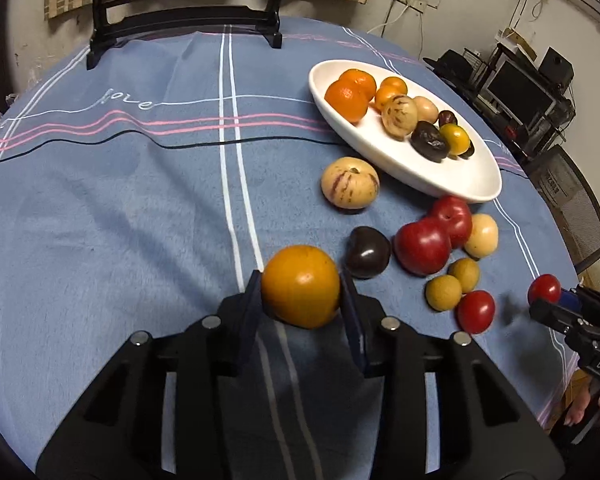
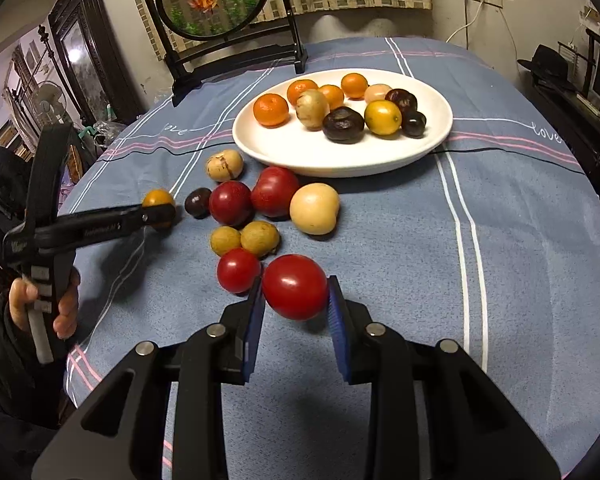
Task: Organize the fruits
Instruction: 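Carry the orange and red tomato onto the white plate and open both tools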
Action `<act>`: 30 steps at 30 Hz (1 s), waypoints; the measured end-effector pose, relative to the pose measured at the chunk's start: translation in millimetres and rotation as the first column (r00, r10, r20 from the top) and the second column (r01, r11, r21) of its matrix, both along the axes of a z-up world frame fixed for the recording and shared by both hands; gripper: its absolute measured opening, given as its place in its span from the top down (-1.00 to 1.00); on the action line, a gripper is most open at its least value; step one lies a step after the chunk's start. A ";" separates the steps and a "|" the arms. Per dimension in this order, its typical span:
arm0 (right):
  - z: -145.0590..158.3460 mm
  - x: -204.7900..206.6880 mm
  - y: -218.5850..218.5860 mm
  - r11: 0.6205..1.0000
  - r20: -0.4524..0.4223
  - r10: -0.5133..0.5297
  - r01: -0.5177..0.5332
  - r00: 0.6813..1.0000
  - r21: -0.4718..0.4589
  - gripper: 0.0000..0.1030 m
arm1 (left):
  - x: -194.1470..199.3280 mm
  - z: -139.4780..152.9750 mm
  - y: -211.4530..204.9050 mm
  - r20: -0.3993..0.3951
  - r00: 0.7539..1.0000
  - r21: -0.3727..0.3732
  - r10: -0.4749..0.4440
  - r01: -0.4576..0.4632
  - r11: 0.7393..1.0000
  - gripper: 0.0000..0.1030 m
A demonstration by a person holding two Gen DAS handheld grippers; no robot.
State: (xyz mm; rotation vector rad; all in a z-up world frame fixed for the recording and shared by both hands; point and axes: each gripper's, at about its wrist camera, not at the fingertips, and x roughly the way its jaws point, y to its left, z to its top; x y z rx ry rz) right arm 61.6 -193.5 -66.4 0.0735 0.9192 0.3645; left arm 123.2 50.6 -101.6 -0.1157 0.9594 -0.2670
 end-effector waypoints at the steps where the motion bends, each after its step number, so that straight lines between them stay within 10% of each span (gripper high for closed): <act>1: 1.0 -0.5 1.5 1.000 0.005 0.002 -0.002 1.000 -0.003 0.39 | -3.9 4.2 -0.4 0.019 1.000 0.004 0.009 -0.009 1.000 0.26; 17: 13.4 -3.9 14.9 1.000 0.046 0.019 -0.019 0.999 -0.013 0.39 | -64.6 67.9 -45.1 0.199 0.973 0.004 -0.113 0.115 0.993 0.26; 30: 26.8 35.7 2.5 0.999 0.065 -0.008 0.010 0.998 -0.030 0.40 | 1.5 80.4 -75.5 0.166 0.980 -0.008 -0.113 0.115 0.993 0.25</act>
